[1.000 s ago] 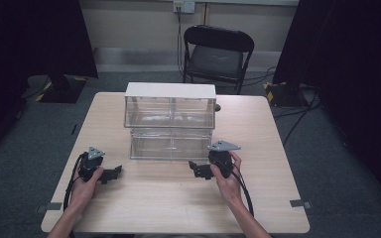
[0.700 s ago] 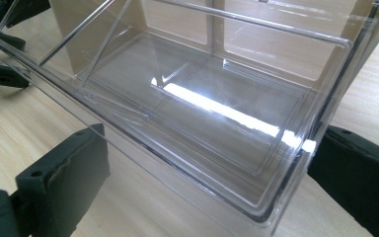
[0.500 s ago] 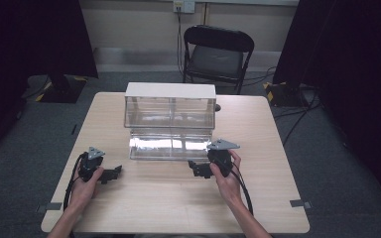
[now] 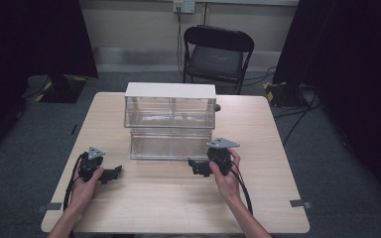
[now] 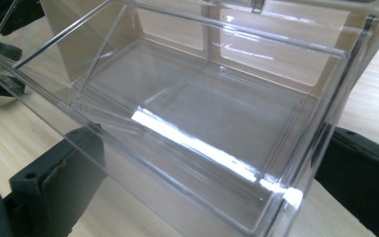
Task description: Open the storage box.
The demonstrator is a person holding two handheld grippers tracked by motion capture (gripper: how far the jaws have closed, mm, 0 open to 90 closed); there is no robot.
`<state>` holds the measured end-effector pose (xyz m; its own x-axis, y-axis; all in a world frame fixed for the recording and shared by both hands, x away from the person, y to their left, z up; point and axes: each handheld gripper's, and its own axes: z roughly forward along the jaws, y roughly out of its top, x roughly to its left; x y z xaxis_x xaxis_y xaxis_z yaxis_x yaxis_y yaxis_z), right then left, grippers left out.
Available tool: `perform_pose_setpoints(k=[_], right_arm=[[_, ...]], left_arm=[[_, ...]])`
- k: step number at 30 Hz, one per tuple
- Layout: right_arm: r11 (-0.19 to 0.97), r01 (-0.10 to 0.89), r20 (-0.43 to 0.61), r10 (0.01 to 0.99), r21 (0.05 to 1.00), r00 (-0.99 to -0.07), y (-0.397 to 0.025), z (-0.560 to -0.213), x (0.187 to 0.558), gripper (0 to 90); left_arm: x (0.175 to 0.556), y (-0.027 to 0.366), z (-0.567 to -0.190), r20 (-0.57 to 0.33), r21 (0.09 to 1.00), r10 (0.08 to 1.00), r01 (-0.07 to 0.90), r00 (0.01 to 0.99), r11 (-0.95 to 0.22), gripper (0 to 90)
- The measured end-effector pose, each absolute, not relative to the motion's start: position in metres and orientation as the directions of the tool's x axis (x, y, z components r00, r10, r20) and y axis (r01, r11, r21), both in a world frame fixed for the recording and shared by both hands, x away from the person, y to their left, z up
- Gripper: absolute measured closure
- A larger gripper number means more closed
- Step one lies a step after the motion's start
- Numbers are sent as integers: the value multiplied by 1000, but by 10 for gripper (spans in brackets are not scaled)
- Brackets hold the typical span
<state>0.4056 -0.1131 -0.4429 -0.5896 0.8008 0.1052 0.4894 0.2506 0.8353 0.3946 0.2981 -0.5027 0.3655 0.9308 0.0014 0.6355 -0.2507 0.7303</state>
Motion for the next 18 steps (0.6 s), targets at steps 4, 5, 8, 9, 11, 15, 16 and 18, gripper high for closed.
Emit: perform_pose_setpoints(k=[4,5,8,9,11,15,16,18], right_arm=[[248,489,105,804,836,-586,-112,-440,407,0],[245,486,104,804,839,-585,-113,-440,408,0],[244,488,105,805,838,-584,-112,-440,409,0],[244,488,106,804,838,-585,-112,-440,409,0],[242,491,111,803,837,-586,-112,-439,409,0],[241,490,109,806,838,-582,-112,-439,410,0],[239,492,112,806,837,-581,-112,-439,410,0],[237,492,114,806,838,-581,-112,-439,411,0]], left_arm=[[395,298,-503,1,730,931,636,366,-251,77],[395,298,-503,1,730,931,636,365,-250,77],[395,298,-503,1,730,931,636,366,-250,77],[395,298,-503,1,730,931,635,366,-250,77],[395,298,-503,1,731,931,635,366,-250,77],[395,298,-503,1,730,931,635,365,-250,77],[395,298,-503,1,730,931,636,366,-250,77],[395,298,-503,1,730,931,636,366,-250,77]])
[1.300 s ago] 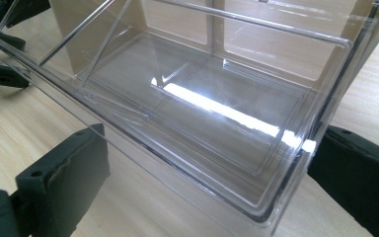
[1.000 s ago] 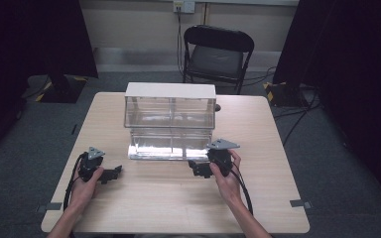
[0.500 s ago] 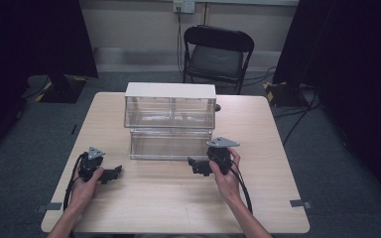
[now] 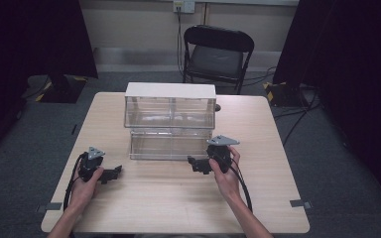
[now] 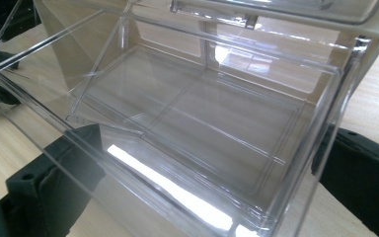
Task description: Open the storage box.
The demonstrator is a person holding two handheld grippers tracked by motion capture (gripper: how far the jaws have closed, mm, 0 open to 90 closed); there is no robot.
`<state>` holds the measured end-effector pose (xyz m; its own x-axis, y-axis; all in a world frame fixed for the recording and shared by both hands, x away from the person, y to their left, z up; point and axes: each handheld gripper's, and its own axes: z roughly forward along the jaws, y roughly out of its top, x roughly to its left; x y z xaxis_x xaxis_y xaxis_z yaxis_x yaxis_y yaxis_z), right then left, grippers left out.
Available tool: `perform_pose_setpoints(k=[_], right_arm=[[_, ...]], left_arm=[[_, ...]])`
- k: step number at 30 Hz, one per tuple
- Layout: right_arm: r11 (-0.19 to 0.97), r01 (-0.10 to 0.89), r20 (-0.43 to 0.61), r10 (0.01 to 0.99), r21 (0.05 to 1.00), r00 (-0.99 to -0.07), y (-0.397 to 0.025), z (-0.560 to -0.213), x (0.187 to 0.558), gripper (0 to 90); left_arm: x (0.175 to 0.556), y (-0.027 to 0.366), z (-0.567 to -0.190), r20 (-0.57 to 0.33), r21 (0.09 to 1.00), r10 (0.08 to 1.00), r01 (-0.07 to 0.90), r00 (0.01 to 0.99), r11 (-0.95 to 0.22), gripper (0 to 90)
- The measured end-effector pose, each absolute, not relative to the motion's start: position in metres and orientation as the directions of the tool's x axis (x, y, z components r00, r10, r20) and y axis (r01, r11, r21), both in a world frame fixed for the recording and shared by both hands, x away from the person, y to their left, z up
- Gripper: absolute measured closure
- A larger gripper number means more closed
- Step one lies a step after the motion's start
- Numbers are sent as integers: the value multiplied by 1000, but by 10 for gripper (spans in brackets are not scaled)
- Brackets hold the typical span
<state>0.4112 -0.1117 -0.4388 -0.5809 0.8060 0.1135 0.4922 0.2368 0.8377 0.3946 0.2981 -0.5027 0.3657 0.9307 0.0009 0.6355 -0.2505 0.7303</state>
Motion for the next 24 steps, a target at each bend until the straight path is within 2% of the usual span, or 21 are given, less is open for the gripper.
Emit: perform_pose_setpoints(k=[8,10,11,12,24], right_arm=[[237,486,103,811,841,-575,-111,-439,413,3],[231,483,98,820,845,-564,-111,-439,412,44],[224,485,96,829,845,-551,-112,-438,412,92],[226,484,88,835,846,-543,-112,-438,413,97],[209,483,106,831,851,-546,-113,-436,414,91]], left_arm=[[395,298,-503,1,730,931,636,365,-250,77],[395,298,-503,1,731,931,635,365,-250,77],[395,298,-503,1,731,931,635,365,-250,77],[395,298,-503,1,731,931,635,365,-250,77],[395,298,-503,1,730,931,635,366,-250,77]])
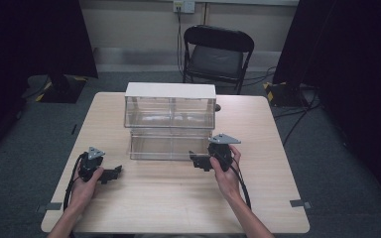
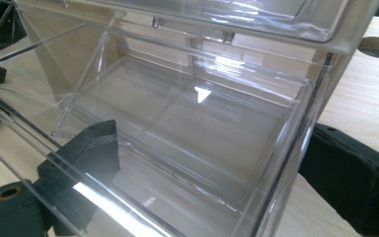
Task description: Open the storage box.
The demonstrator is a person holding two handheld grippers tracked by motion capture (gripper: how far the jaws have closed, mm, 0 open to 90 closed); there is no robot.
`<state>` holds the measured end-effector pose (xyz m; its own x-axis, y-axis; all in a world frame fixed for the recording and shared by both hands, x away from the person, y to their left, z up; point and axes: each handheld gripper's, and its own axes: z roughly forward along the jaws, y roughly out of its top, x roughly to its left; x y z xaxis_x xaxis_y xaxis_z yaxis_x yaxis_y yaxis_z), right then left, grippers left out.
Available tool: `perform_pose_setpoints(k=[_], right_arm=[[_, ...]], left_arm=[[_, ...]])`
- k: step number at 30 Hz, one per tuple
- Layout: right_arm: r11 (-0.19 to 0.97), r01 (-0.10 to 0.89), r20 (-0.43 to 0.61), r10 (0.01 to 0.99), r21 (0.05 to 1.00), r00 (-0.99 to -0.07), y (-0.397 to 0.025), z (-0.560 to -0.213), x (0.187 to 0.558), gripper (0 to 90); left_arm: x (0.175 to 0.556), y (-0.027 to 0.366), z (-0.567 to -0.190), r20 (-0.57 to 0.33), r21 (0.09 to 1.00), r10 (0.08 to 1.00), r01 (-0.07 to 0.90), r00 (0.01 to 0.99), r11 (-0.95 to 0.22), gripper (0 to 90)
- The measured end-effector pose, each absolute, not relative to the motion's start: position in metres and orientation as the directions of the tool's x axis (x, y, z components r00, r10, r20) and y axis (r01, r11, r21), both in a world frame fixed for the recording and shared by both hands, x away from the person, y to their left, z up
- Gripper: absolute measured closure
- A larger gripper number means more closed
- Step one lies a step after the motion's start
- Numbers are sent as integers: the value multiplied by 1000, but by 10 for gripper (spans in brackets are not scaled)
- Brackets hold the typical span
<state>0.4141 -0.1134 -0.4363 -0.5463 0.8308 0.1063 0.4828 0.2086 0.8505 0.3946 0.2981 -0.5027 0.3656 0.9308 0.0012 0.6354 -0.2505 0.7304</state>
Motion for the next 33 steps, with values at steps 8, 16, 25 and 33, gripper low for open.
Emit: perform_pose_setpoints(k=[8,16,25,33], right_arm=[[207,479,105,831,853,-546,-113,-435,414,92],[197,473,108,833,859,-543,-114,-431,414,110],[189,472,110,837,861,-536,-114,-430,413,120],[179,480,124,837,859,-534,-116,-429,414,124]], left_arm=[[395,298,-503,1,731,931,635,365,-250,77],[395,298,-503,1,731,931,635,365,-250,77],[395,298,-503,1,731,931,635,365,-250,77],[395,298,-503,1,731,931,635,365,-250,77]])
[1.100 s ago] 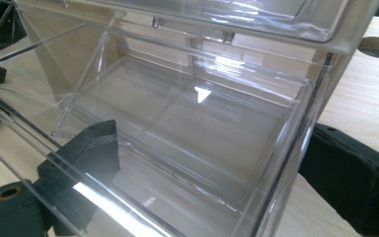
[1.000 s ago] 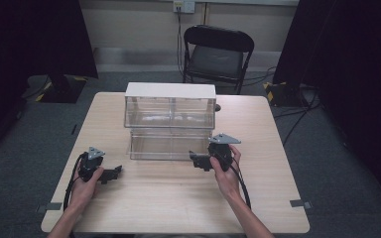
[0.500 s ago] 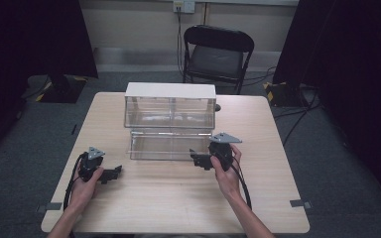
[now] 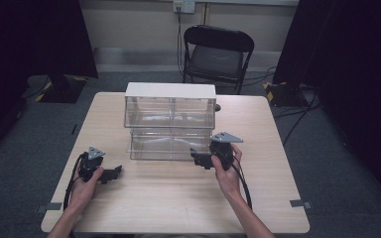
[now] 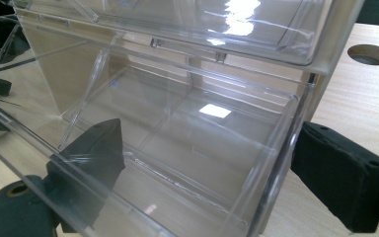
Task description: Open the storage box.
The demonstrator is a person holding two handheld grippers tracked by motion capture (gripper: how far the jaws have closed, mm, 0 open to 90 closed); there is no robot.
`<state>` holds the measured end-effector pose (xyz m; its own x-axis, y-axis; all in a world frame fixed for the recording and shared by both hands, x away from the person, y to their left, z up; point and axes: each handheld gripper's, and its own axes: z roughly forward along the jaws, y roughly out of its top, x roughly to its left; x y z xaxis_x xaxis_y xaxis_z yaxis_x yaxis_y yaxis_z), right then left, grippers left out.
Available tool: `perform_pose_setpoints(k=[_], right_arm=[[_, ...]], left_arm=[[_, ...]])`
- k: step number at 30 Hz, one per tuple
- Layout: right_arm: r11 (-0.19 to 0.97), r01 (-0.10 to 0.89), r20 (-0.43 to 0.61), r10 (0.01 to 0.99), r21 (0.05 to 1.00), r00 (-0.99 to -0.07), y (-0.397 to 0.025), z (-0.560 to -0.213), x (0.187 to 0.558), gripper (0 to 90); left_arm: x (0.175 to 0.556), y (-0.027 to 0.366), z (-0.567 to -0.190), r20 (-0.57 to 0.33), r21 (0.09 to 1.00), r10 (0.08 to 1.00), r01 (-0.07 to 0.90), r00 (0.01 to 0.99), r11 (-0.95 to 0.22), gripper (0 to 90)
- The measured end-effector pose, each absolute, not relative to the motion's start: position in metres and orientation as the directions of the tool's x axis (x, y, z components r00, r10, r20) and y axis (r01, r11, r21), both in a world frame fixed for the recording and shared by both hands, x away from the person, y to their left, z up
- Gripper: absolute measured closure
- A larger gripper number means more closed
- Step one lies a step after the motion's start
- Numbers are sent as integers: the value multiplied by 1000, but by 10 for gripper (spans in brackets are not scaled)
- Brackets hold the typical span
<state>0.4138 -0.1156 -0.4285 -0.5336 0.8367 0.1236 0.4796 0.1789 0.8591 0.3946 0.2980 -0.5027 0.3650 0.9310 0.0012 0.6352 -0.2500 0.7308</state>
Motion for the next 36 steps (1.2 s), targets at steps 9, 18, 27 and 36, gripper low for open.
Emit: perform_pose_setpoints(k=[9,18,27,36], right_arm=[[170,469,121,840,867,-528,-117,-425,413,140],[165,468,125,840,868,-528,-117,-423,413,140],[157,467,133,839,870,-528,-117,-421,414,140],[155,463,135,835,873,-533,-116,-419,412,138]], left_arm=[[395,298,-503,1,731,931,635,365,-250,77],[395,298,-503,1,731,931,635,365,-250,77],[395,298,-503,1,731,931,635,365,-250,77],[395,298,-503,1,731,931,635,365,-250,77]])
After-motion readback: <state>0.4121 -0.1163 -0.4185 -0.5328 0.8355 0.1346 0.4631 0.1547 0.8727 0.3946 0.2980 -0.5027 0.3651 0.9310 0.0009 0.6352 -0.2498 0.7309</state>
